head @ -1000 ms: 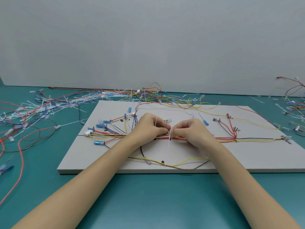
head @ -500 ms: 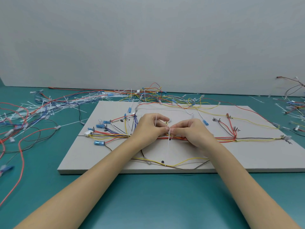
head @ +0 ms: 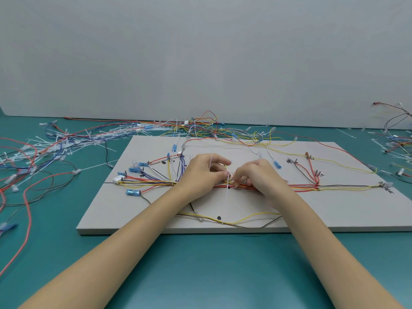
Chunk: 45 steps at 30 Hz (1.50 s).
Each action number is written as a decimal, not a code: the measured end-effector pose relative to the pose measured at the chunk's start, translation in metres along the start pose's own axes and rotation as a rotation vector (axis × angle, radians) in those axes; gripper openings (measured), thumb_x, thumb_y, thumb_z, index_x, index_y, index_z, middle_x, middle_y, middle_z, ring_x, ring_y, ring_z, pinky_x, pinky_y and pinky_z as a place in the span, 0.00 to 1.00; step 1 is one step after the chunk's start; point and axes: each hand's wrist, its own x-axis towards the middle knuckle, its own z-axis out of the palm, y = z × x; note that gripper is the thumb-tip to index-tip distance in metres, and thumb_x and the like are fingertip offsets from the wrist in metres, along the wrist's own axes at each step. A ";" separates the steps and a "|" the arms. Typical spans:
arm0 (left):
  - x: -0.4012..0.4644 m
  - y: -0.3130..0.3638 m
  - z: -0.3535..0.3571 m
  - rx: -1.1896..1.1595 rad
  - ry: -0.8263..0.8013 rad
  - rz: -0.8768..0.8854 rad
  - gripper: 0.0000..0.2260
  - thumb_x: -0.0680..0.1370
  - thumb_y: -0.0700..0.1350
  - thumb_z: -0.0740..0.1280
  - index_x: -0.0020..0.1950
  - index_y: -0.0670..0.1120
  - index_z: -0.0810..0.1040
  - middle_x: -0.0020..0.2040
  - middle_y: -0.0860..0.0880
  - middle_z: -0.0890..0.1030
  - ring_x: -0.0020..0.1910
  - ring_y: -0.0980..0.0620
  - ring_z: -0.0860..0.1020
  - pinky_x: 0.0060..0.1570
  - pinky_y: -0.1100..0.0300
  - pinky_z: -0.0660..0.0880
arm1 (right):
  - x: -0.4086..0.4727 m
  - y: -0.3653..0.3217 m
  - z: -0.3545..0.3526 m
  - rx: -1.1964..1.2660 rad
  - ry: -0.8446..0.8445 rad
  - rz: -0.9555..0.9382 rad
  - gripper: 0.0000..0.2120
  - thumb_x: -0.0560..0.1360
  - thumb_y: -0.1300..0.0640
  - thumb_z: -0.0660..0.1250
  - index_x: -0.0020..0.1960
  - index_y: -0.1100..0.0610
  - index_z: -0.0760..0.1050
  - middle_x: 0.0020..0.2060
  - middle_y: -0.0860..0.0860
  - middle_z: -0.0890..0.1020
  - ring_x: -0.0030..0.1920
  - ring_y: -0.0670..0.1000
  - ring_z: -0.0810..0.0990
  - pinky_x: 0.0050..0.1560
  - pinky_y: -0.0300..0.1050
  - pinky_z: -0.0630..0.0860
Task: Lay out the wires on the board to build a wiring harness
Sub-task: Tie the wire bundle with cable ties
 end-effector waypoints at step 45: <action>0.001 0.004 -0.005 -0.083 -0.026 -0.028 0.07 0.75 0.32 0.69 0.51 0.39 0.83 0.39 0.50 0.83 0.34 0.62 0.80 0.36 0.66 0.77 | -0.005 -0.011 0.001 -0.091 -0.042 0.090 0.09 0.73 0.64 0.64 0.35 0.61 0.77 0.29 0.51 0.77 0.33 0.49 0.65 0.35 0.42 0.61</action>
